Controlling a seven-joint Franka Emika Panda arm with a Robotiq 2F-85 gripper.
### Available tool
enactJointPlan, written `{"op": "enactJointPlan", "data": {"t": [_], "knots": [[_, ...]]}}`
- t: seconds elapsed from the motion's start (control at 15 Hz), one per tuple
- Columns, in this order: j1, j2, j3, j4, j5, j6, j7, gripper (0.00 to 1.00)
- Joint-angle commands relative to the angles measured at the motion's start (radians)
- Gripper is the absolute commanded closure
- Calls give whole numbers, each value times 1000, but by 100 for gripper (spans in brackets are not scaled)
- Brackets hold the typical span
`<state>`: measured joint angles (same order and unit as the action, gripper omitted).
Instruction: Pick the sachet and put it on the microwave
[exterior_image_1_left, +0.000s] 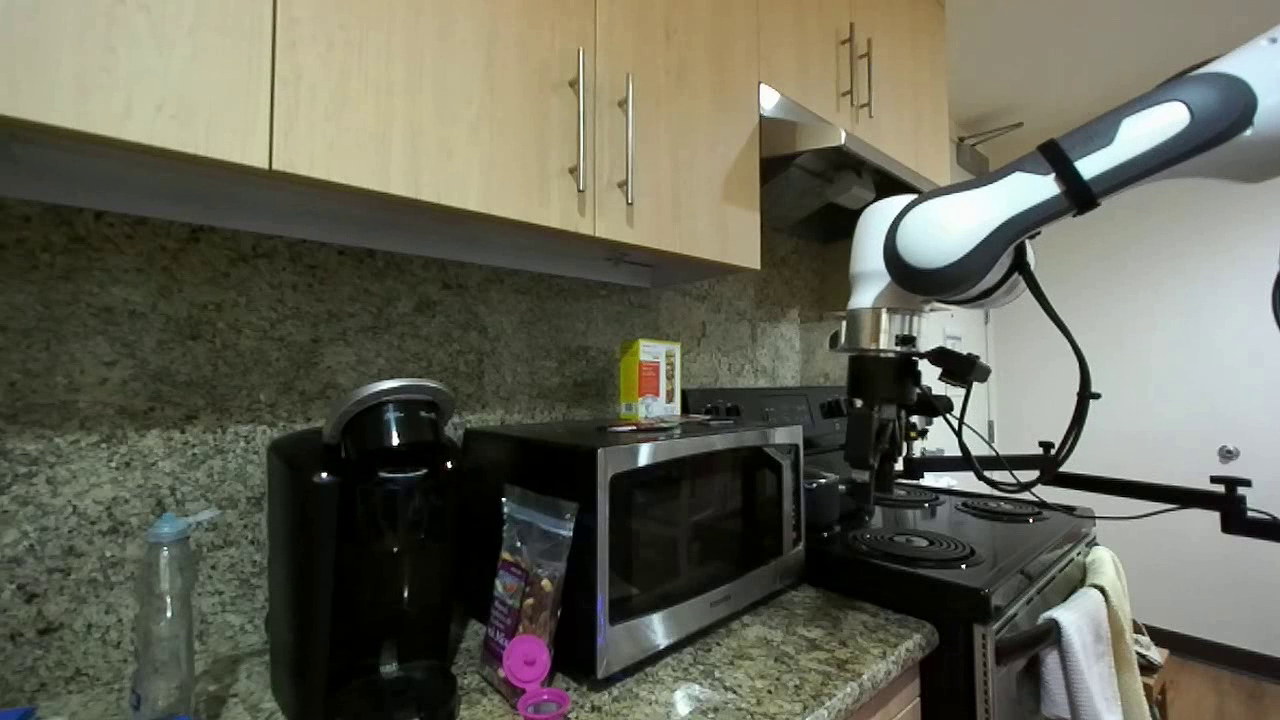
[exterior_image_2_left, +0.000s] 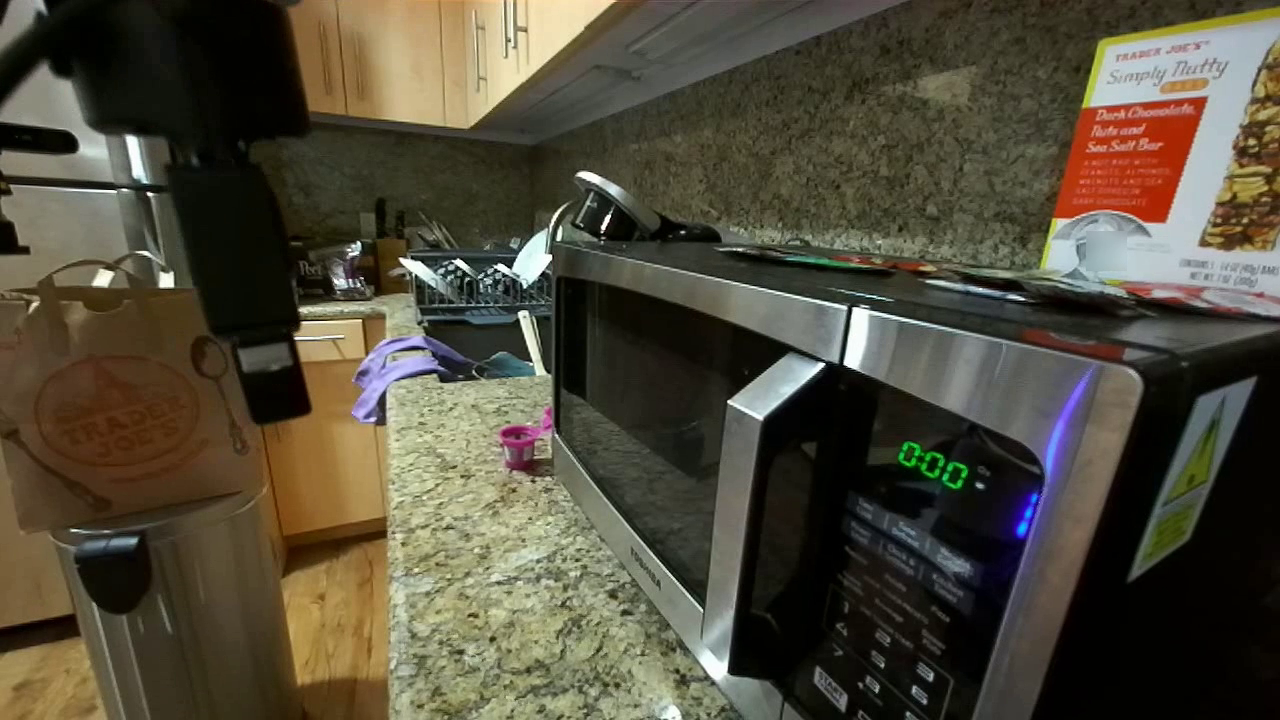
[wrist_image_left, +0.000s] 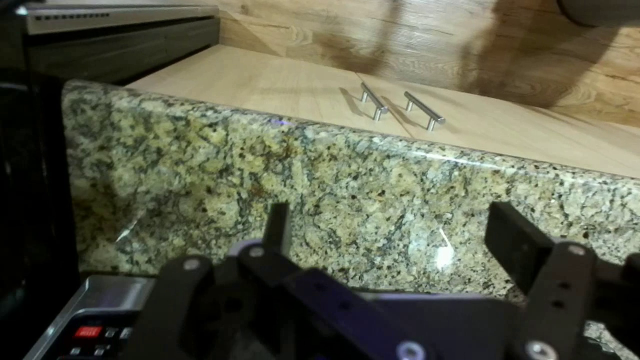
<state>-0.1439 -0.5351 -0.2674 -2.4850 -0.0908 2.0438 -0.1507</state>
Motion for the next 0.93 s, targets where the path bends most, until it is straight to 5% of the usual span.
{"op": "enactJointPlan", "data": {"t": [0.0,0.6,0.8,0.87], "knots": [[2,26,68,76,-91,-18,-58,0],[147,162,196,255,-145,-35,-204,0],[135,134,144,258,-138,17,-287,0],[149,153,190,250,-119,-3,-188,0]]}}
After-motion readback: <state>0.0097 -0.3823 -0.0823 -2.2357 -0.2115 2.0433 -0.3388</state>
